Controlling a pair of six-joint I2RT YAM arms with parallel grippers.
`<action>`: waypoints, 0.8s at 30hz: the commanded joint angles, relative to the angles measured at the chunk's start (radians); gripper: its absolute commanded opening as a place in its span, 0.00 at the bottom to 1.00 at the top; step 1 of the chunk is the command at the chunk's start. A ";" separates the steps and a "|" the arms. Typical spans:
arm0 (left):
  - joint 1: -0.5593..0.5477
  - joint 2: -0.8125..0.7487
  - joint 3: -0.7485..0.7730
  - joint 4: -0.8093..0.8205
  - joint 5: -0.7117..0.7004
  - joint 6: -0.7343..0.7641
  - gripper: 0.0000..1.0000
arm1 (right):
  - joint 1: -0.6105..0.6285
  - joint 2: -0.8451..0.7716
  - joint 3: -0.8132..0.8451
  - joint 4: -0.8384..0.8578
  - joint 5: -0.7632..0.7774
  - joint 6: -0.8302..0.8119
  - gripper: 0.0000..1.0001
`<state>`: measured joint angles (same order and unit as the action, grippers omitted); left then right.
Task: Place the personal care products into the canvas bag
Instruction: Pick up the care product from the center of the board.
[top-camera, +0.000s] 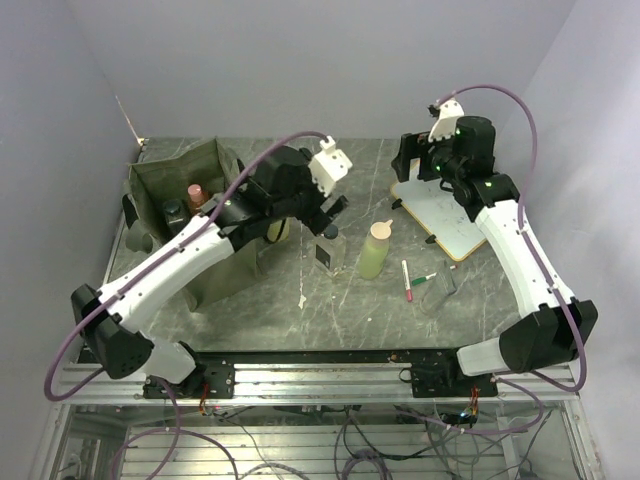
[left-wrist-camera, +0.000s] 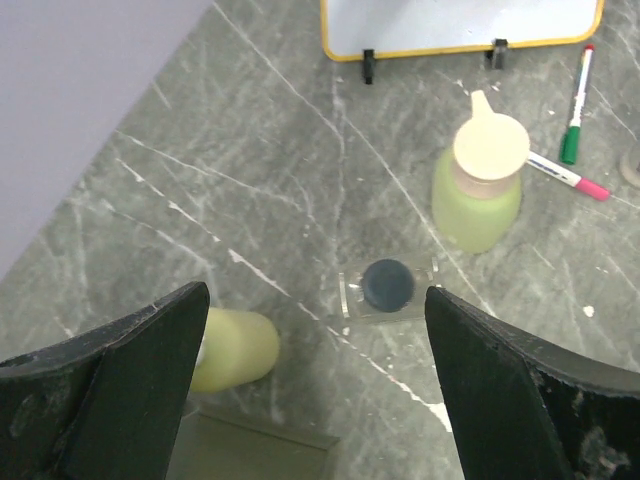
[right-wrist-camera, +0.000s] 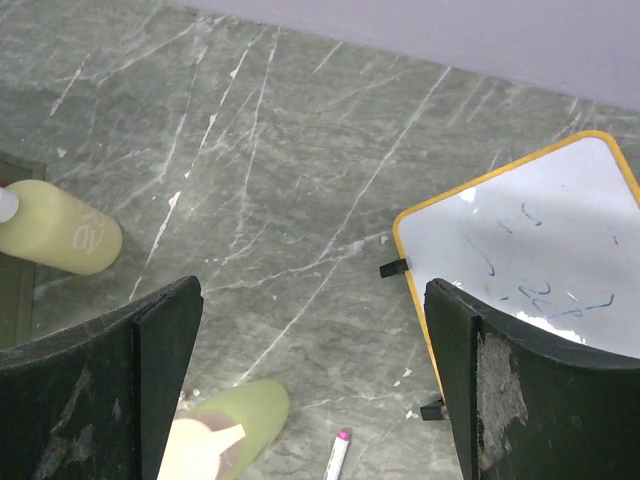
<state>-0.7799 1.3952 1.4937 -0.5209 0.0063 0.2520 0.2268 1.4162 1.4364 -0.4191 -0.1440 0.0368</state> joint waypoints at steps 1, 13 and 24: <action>-0.078 0.043 0.000 0.043 -0.110 -0.117 0.99 | -0.048 -0.053 -0.011 0.018 -0.036 -0.002 0.93; -0.111 0.146 -0.027 0.039 -0.203 -0.329 0.99 | -0.170 -0.147 -0.092 0.000 -0.112 0.037 0.94; -0.105 0.183 -0.076 0.058 -0.193 -0.350 0.99 | -0.207 -0.157 -0.105 0.006 -0.149 0.058 0.96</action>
<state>-0.8837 1.5700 1.4483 -0.4973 -0.1841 -0.0746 0.0303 1.2766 1.3331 -0.4236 -0.2752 0.0837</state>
